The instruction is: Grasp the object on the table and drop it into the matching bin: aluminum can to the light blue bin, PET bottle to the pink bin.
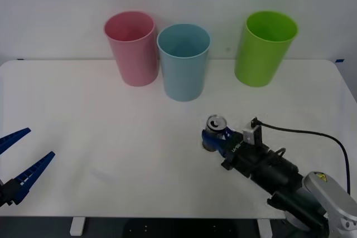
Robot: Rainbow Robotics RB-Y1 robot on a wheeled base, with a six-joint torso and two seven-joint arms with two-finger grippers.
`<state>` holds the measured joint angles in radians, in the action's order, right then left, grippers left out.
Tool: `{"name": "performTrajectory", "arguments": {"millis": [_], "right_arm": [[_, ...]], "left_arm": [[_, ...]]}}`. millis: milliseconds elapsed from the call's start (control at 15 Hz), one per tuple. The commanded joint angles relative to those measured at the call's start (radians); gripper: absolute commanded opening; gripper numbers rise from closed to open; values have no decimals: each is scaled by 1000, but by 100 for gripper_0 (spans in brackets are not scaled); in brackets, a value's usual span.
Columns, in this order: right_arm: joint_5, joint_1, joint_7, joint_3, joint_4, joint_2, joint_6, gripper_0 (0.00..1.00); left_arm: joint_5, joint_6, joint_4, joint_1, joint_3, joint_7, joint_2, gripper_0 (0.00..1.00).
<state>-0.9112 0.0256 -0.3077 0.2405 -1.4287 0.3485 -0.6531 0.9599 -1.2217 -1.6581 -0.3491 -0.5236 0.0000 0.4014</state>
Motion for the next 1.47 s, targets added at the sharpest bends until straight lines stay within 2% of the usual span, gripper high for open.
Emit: {"name": "performTrajectory", "arguments": {"millis": [67,333,733,933,1467], "right_arm": [[0,-24,79,-53,-75,29,-54,0],[0,-26,176,-101,-170,67,-79,0],[-2,4,351,-113,-299,144,-83,0],[-12,42,412,-130,-309,159,-97,0],[-32,160,484,-130,-309,181,-100,0]], "left_arm": [[0,0,0,0,0,0,0,100],[0,0,0,0,0,0,0,100],[0,0,0,0,0,0,0,100],[0,0,0,0,0,0,0,100],[0,0,0,0,0,0,0,100]]}}
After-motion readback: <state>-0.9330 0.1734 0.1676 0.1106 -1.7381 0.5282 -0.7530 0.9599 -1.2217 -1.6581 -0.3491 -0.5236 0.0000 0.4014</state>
